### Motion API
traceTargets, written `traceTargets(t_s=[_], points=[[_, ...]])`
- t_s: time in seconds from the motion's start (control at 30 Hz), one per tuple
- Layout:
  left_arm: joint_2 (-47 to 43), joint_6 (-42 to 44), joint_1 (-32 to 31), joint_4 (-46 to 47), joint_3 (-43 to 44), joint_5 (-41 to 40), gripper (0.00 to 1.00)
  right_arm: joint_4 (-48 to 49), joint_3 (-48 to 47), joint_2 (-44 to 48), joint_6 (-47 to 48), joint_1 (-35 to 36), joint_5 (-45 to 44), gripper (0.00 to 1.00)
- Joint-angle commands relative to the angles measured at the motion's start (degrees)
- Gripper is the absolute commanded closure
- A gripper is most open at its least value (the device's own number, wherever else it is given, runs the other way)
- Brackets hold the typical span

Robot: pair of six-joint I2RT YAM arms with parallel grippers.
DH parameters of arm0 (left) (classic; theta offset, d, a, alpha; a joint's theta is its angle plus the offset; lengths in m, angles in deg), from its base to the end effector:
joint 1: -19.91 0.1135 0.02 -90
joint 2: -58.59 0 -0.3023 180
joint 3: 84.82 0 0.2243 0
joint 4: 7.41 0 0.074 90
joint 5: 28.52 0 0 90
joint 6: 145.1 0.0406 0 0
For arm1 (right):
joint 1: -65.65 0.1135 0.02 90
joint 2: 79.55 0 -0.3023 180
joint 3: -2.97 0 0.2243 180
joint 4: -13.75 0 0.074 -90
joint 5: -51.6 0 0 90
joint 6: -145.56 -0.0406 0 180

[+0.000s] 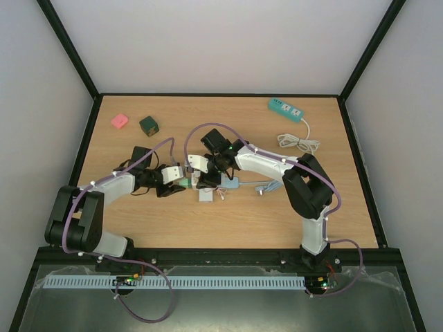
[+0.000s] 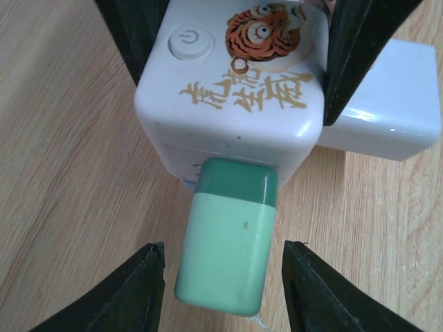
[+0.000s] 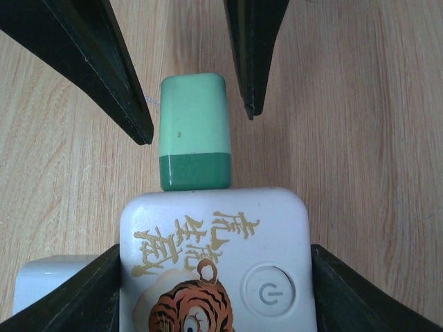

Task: Pull the plug off the socket

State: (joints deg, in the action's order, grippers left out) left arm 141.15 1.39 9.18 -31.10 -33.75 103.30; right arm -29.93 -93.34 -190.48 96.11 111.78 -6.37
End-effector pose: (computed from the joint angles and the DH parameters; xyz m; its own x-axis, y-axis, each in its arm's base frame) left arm 0.2226 -0.0697 0.2105 -0.0177 0.6358 -0.7717 0.9557 0.2377 0.1739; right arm 0.2631 0.3047 0.2470 0.0749 -0.7174 -0.6926 -0.9945 -0.1050 0.0013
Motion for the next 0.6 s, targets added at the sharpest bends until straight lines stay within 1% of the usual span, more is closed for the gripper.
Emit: traceTargets(t_s=[0.0, 0.07, 0.2, 0.37, 0.57], points=[[0.62, 0.66, -0.26, 1.36, -0.04, 0.50, 0.53, -0.36, -0.15, 0.15, 0.55, 0.39, -1.60, 0.43], [0.65, 1.29, -0.19, 0.72, -0.17, -0.07, 0.58, -0.28, 0.22, -0.02, 0.83, 0.39, -2.24, 0.48], [0.45, 1.91, 0.40, 0.75, -0.85, -1.06, 0.67, -0.43, 0.55, -0.47, 1.40, 0.30, -3.04, 0.55], [-0.55, 2.17, 2.19, 0.26, -1.09, 0.91, 0.72, -1.58, 0.44, -1.25, 2.21, 0.04, -3.44, 0.65], [-0.82, 3.08, 2.64, -1.45, -0.49, 1.77, 0.75, -2.35, 0.52, -1.71, 2.58, -0.83, -3.29, 0.72]])
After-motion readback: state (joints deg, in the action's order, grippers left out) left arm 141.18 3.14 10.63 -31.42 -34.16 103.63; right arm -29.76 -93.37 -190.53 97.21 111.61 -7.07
